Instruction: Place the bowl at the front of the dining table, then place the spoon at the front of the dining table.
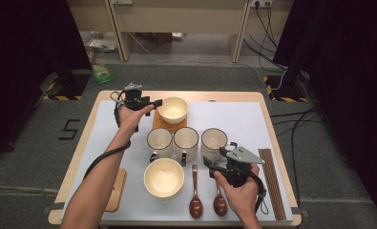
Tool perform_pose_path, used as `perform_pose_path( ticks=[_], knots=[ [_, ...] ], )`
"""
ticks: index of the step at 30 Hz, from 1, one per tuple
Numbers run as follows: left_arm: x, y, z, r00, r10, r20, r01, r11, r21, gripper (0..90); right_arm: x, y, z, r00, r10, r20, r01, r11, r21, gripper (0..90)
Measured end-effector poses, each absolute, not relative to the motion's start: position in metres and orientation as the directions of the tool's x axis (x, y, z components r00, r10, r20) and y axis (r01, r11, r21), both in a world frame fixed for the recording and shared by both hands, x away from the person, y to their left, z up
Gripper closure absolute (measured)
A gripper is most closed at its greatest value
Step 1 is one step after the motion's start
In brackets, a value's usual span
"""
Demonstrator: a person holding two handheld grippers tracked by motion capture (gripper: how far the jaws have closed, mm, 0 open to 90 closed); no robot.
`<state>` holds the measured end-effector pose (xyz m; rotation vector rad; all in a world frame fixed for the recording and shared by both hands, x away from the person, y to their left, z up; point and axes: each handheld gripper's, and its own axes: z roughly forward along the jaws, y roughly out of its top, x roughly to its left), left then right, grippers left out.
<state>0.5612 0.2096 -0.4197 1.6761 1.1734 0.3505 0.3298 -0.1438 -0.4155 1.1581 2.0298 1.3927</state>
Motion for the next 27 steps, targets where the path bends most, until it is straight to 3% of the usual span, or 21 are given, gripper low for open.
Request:
perform_pose_path(
  ticks=[27],
  knots=[
    [0.53, 0.22, -0.407, 0.494, 0.836, -0.24, 0.48, -0.032, 0.877, 24.3, 0.33, -0.153, -0.413, -0.542, 0.832, 0.12, 0.417, 0.143, 0.897, 30.4]
  ],
)
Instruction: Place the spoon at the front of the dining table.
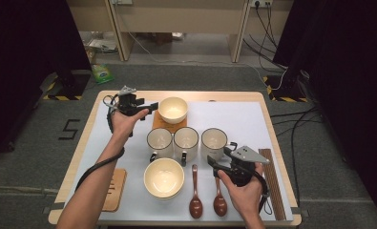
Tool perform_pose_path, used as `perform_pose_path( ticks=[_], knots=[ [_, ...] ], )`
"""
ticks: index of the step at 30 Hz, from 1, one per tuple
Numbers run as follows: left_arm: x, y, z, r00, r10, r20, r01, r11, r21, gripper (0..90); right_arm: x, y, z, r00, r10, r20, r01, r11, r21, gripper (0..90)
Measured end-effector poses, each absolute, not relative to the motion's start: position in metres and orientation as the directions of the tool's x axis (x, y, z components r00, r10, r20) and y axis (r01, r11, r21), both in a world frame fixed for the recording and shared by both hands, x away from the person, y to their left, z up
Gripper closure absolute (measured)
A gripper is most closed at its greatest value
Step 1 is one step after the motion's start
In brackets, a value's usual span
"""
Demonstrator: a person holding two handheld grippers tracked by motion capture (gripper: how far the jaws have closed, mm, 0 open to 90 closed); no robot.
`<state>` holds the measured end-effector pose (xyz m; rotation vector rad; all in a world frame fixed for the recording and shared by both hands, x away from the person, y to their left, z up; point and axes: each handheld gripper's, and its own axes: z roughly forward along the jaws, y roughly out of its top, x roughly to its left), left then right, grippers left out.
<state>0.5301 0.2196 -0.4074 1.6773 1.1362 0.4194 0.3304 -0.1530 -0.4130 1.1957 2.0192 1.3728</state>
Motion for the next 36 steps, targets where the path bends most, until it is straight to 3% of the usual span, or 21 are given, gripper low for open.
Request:
perform_pose_path(
  ticks=[21, 36],
  knots=[
    [0.485, 0.241, -0.409, 0.507, 0.827, -0.242, 0.461, -0.023, 0.887, 23.4, 0.331, -0.148, -0.421, -0.518, 0.851, 0.088, 0.46, 0.191, 0.867, 28.6],
    [0.453, 0.255, -0.419, 0.507, 0.825, -0.25, 0.443, -0.001, 0.897, 22.9, 0.329, -0.151, -0.42, -0.497, 0.863, 0.09, 0.472, 0.182, 0.862, 33.1]
  ],
)
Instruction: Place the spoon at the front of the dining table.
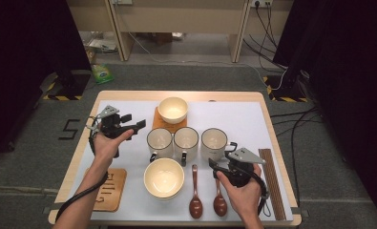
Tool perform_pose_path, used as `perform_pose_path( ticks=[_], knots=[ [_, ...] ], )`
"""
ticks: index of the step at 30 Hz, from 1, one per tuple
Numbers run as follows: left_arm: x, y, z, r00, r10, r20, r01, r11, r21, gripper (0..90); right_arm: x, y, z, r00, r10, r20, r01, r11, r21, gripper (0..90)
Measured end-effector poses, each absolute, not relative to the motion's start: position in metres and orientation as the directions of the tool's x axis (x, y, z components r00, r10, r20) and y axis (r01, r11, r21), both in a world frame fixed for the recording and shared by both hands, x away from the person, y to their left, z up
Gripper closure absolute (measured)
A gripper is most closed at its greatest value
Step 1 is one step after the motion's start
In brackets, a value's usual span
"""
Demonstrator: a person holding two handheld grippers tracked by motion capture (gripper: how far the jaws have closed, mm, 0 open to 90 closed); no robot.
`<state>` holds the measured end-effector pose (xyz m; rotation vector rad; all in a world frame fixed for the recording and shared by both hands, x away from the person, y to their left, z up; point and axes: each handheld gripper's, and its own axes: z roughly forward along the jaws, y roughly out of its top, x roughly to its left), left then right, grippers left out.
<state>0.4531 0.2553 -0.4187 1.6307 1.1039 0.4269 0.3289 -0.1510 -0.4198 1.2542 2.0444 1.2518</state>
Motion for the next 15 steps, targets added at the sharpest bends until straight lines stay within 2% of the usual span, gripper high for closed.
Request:
perform_pose_path(
  ticks=[15],
  knots=[
    [0.44, 0.264, -0.424, 0.511, 0.818, -0.265, 0.447, 0.01, 0.895, 22.6, 0.329, -0.149, -0.423, -0.498, 0.862, 0.099, 0.482, 0.179, 0.858, 33.6]
  ],
)
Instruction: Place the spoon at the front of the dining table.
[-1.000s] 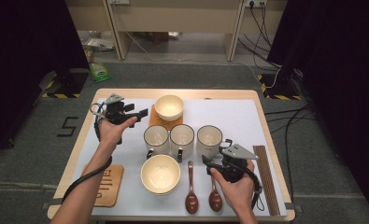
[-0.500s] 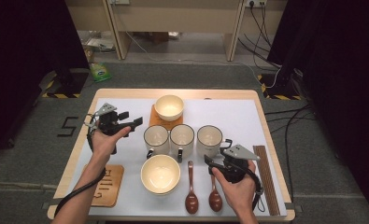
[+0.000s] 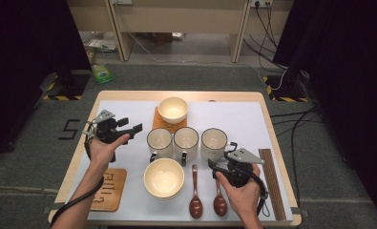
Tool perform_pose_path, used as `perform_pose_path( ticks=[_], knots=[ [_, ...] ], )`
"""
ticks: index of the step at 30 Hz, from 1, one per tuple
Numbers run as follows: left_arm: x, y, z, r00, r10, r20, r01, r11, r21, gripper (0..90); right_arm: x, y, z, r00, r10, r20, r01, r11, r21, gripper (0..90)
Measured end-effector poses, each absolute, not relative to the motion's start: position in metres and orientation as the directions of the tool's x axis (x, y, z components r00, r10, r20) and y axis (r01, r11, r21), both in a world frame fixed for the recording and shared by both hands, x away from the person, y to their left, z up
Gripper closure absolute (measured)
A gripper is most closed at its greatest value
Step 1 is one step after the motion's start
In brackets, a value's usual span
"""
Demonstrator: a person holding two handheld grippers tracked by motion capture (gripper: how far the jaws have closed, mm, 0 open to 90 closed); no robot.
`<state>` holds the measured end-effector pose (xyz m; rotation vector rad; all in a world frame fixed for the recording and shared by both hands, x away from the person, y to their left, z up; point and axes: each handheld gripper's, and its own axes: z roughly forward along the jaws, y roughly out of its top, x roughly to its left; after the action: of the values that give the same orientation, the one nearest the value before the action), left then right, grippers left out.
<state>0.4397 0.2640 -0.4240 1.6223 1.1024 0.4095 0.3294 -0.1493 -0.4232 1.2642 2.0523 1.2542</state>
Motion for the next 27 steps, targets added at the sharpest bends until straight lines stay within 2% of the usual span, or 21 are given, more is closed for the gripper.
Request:
perform_pose_path(
  ticks=[27],
  knots=[
    [0.412, 0.286, -0.433, 0.509, 0.822, -0.255, 0.426, 0.018, 0.905, 22.3, 0.33, -0.152, -0.427, -0.482, 0.869, 0.112, 0.505, 0.171, 0.846, 34.8]
  ],
)
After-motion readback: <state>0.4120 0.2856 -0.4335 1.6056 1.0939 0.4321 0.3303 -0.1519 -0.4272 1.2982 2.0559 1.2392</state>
